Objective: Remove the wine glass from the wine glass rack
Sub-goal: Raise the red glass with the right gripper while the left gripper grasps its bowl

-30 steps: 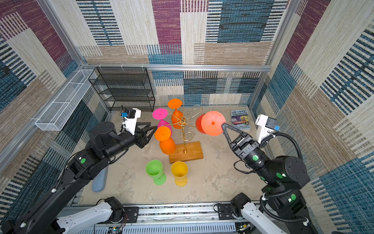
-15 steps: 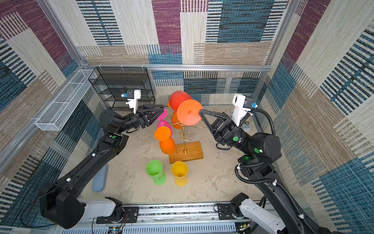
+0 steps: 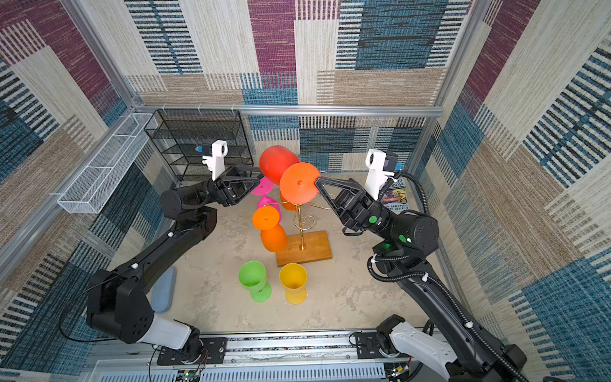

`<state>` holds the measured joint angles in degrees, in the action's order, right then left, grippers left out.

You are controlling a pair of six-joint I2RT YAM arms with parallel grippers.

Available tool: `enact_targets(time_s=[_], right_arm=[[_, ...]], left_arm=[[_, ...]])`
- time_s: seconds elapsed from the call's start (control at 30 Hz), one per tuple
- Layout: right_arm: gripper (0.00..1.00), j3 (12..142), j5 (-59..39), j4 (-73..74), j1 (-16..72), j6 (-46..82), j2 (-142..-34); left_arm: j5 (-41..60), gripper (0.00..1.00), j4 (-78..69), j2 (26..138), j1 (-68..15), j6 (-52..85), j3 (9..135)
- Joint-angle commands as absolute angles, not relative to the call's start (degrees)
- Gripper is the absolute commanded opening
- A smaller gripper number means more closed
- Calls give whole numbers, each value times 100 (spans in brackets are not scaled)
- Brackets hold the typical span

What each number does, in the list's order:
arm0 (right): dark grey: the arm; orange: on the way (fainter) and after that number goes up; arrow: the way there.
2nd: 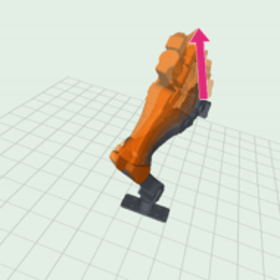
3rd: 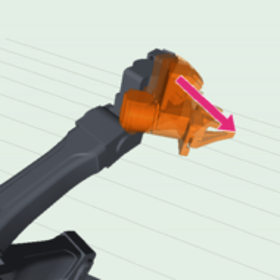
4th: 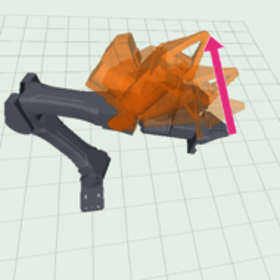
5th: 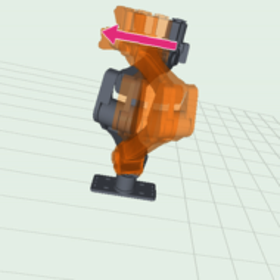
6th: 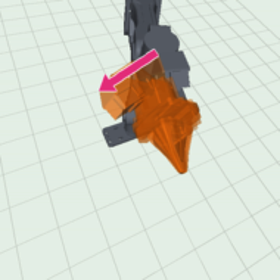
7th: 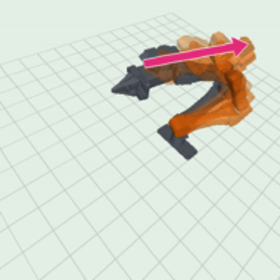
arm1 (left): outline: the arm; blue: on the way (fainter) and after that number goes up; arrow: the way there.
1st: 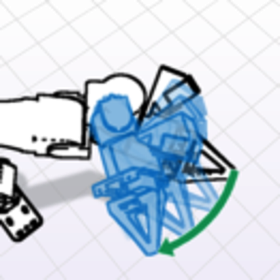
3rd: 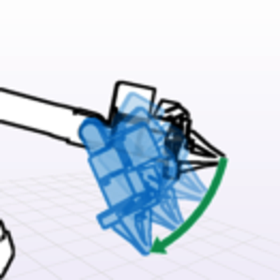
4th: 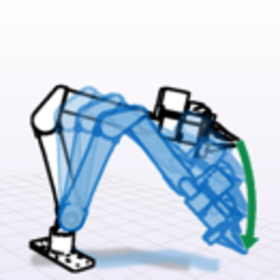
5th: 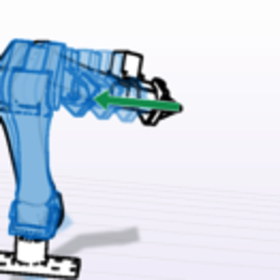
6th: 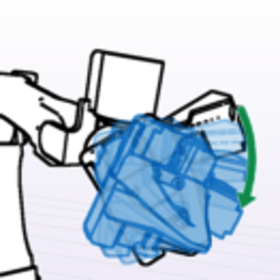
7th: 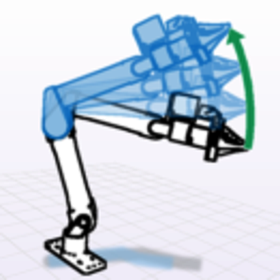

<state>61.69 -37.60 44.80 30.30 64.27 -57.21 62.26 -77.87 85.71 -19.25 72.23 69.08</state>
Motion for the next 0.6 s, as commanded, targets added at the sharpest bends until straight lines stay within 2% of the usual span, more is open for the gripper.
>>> enact_targets(time_s=[0.0,0.23,0.57], right_arm=[[0,6140,-3954,5081,3041,6763,-5847],[0,5930,-3925,5497,3032,7089,-6001],[0,5283,-3775,6859,2593,8291,-6218]], left_arm=[[6302,56,-8086,8508,-1923,7330,6873],[6210,55,-8086,8364,-1942,7304,6774],[6152,35,-8086,8117,-1955,7304,6619]])
